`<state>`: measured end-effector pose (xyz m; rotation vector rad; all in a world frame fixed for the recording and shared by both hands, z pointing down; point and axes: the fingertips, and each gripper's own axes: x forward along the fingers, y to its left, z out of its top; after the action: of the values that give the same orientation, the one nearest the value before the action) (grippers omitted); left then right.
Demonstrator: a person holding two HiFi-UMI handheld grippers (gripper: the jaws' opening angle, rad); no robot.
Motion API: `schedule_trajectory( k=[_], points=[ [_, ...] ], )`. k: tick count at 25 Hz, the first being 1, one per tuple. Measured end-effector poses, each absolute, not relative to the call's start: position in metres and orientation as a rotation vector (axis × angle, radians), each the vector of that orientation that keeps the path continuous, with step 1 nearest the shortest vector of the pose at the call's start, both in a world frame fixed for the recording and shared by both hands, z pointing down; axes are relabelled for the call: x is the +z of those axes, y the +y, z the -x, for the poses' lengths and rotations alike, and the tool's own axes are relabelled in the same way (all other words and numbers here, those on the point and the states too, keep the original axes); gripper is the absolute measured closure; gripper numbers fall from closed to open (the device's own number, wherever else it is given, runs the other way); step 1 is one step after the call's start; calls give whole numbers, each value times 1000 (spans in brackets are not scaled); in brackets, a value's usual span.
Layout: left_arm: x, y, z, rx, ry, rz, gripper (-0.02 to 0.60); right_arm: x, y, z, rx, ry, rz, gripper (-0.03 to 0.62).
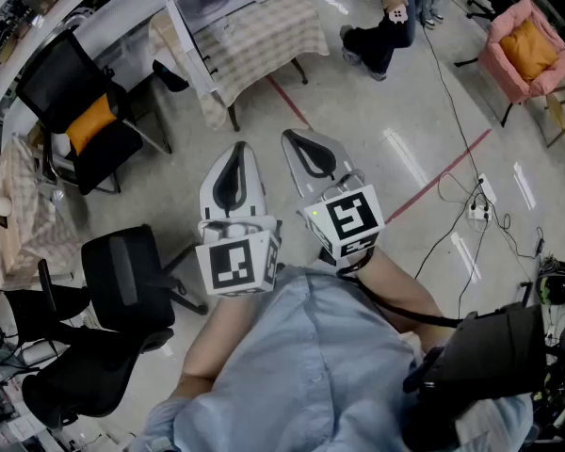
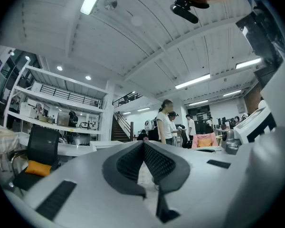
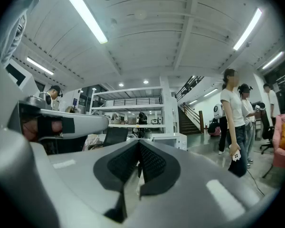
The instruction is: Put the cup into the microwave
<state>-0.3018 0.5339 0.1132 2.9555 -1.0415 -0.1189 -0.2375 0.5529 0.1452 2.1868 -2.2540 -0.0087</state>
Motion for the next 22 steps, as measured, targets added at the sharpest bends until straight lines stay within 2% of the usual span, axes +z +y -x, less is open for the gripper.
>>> schedule_trajectory(
  k=[13,22],
  points=[
    [110,549,289,-66,-1046,-2957,574,151,569,229,51,-2262,-2175,592],
    [117,563,254,-44,-1017,-2975,574,159,580,203,87,-2306,-2162,592]
  ],
)
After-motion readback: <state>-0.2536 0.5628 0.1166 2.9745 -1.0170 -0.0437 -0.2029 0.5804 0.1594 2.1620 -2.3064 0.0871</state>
